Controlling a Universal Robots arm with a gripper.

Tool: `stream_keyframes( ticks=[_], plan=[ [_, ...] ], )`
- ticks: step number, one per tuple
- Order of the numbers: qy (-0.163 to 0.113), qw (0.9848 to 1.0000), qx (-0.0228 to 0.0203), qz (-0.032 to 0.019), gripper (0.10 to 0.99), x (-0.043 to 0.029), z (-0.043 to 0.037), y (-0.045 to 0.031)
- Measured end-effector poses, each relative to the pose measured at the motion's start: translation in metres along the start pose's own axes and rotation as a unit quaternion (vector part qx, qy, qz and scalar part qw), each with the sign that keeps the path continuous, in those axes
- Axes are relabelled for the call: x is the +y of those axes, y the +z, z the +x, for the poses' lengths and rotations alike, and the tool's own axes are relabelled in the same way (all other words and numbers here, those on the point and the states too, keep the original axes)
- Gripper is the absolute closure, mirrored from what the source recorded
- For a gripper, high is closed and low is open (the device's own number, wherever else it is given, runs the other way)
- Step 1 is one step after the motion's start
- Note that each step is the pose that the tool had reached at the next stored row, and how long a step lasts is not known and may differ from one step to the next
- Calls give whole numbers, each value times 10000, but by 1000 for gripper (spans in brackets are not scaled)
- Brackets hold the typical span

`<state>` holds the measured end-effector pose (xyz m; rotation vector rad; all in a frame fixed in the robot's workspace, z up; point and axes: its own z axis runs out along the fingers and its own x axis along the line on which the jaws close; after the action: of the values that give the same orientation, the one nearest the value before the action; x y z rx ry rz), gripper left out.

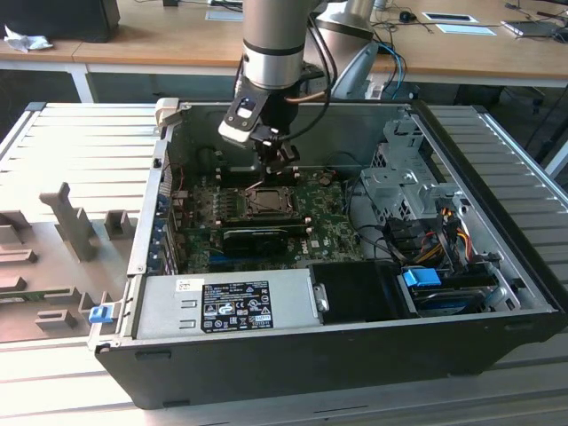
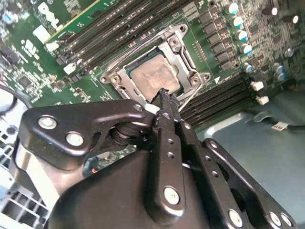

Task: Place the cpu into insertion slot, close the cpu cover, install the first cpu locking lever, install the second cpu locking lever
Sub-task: 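Install the first cpu locking lever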

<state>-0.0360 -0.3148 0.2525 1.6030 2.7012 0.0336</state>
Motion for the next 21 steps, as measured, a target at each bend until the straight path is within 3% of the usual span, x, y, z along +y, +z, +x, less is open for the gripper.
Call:
stream_keyframes(
  ticks=[1,10,15,21],
  plan=[
    [-270,9996,5,3,980,0,0,0],
    [-894,9960,16,10,980,-15,8,6],
    [-1466,9892,27,16,980,-15,8,7],
    [-1786,9839,33,19,980,-15,8,7]
  ],
)
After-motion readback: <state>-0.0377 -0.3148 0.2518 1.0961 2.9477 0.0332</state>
